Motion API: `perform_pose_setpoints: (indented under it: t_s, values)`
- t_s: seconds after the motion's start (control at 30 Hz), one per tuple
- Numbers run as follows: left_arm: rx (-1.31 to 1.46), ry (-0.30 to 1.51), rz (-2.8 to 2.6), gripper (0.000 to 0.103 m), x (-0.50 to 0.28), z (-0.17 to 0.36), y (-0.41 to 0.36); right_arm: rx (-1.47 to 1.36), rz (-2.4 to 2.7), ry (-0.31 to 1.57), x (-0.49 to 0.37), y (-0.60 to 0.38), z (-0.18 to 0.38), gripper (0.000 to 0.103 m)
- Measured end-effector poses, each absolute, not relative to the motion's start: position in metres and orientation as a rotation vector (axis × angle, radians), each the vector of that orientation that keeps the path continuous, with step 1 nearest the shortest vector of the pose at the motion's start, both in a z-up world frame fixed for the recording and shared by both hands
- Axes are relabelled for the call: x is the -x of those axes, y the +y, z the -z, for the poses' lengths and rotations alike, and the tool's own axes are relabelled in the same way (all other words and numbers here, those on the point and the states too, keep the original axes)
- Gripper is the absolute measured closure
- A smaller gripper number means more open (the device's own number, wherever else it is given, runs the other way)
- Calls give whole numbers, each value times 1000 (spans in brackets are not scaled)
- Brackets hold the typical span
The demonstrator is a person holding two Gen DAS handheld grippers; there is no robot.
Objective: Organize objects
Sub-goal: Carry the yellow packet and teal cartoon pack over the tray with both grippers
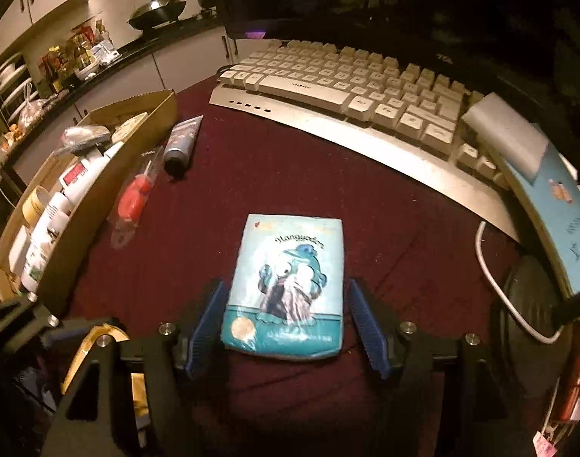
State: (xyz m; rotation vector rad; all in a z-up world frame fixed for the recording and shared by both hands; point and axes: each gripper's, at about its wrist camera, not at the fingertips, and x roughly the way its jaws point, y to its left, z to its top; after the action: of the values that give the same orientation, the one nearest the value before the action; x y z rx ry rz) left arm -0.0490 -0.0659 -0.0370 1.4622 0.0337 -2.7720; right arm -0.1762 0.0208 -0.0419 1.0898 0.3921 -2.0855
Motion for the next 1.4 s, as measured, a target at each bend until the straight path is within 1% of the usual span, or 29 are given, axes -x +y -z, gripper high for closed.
perform_pose_setpoints:
  t_s: [0.03,0.07,0.1,0.13,0.17,0.23,0.27,0.5,0.6,0.83,1.1,1.4]
  values:
    - [-1451,54,2771,44,49,37,-68,-1063,2116,428,173,19,43,47]
    - [-1433,61,2776,45,48,38,-68,-1047,2133,444,172,18,44,52]
    - [-1409,67,2783,51,46,38,-69,-1044,2131,435,170,20,43,54]
    - [-1397,86,2789,54,43,37,-69,-1037,2128,409,168,23,41,56]
    - [-1396,114,2795,55,43,37,-71,-1025,2131,400,166,25,40,58]
    - [-1389,223,2813,55,41,35,-77,-994,2144,364,164,30,33,58]
    - [-1391,238,2819,56,40,33,-78,-980,2148,341,162,33,28,58]
    - [-1236,114,2859,56,26,1,-64,-835,2174,275,143,41,-4,58]
    - [-1154,48,2813,56,20,-15,-67,-799,2197,282,136,42,-9,58]
    - [-970,-45,2694,55,5,-43,-89,-750,2204,316,123,36,-11,58]
    - [-883,-38,2636,55,-6,-56,-108,-732,2178,332,112,28,-11,58]
    - [-894,-20,2627,55,-5,-55,-117,-719,2149,329,103,25,-13,58]
